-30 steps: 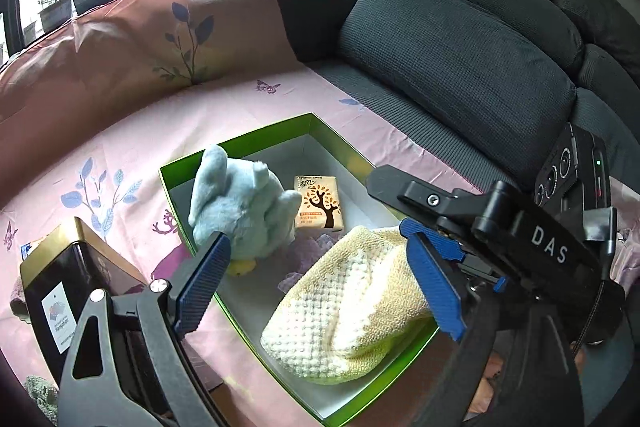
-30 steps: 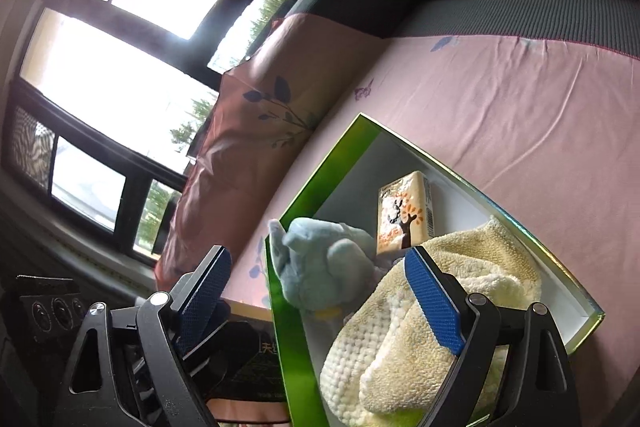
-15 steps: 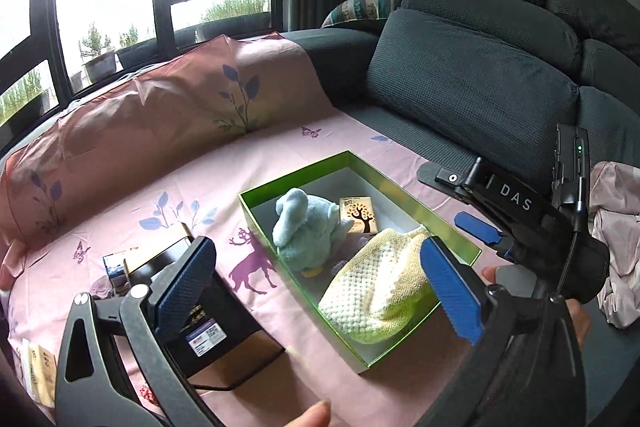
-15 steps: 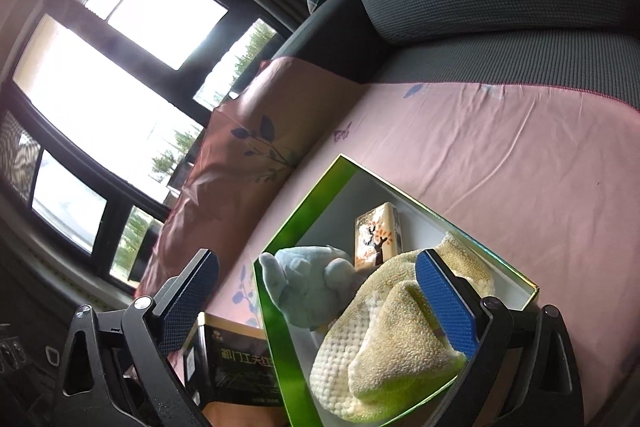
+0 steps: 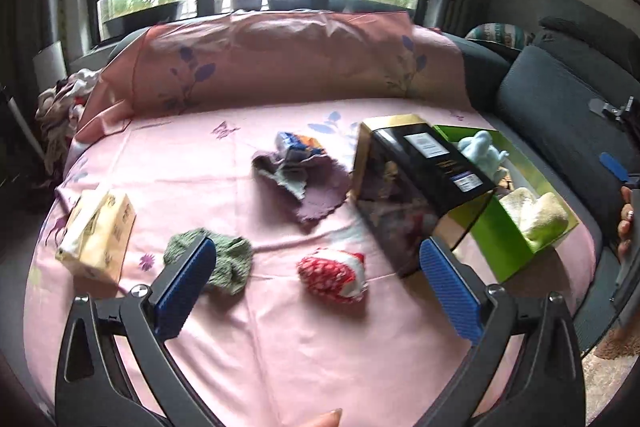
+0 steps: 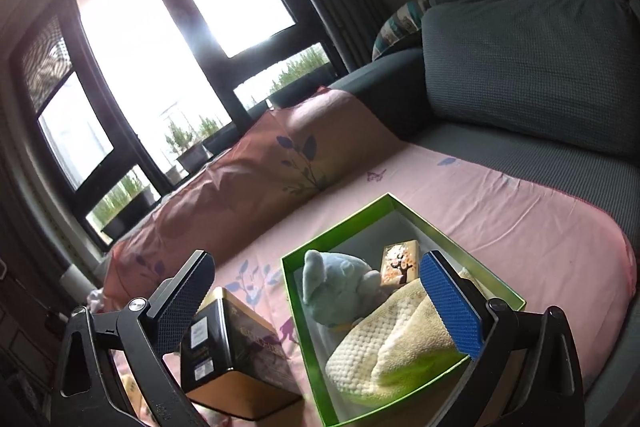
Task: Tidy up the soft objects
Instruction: 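Move the right tool back to the red-and-white knit sock ball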
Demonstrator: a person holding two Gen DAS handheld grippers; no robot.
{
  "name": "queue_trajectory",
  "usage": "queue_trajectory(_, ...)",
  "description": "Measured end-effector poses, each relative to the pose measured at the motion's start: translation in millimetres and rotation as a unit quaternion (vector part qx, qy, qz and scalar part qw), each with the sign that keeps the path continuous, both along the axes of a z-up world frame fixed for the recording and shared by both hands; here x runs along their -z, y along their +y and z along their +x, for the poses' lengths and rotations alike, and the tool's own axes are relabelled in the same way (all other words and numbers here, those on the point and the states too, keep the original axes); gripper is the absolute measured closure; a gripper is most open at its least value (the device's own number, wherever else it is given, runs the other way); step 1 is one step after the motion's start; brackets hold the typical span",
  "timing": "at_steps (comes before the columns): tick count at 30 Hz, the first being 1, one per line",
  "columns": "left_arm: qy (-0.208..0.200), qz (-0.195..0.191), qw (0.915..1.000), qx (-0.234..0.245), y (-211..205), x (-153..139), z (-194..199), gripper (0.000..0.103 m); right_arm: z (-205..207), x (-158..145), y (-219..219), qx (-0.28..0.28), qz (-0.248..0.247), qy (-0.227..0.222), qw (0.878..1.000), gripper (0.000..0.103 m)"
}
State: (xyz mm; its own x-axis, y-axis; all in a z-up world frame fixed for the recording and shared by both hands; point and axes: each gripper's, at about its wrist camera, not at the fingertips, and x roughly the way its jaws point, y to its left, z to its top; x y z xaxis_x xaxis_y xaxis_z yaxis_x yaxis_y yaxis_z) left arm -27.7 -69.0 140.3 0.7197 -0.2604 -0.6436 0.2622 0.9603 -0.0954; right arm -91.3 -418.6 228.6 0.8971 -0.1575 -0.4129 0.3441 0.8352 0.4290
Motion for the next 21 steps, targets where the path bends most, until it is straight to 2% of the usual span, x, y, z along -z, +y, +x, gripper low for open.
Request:
queue_trajectory(4,0.029,-0.033,0.9950,-0.089,60,23,13,0.001,8,-7,28,-0.050,-0.007,-0.009,0.999,0.001)
queue_trajectory(10,0.012,-0.074,0.9816,-0.176,121,41,30,0.001,32,-8,89,-0.118,-0.049,0.012,0.992,0.001)
queue_trajectory(12,0.011,-0.098,0.9776,-0.186,137,53,32,0.001,42,-5,111,-0.156,-0.050,0.019,0.986,0.001)
queue_trajectory(14,0.028,-0.123,0.9749,-0.184,149,70,34,0.002,54,1,136,-0.202,-0.036,0.030,0.978,0.001)
queue_trajectory(16,0.076,-0.119,0.9709,-0.193,153,78,40,0.003,70,11,165,-0.246,-0.035,0.056,0.967,0.001)
queue_trajectory(19,0.073,-0.135,0.9674,-0.202,161,73,35,0.003,97,29,211,-0.270,-0.065,0.108,0.955,0.001)
queue_trajectory(21,0.076,-0.126,0.9663,-0.211,167,73,33,0.003,115,43,238,-0.275,-0.085,0.131,0.949,0.001)
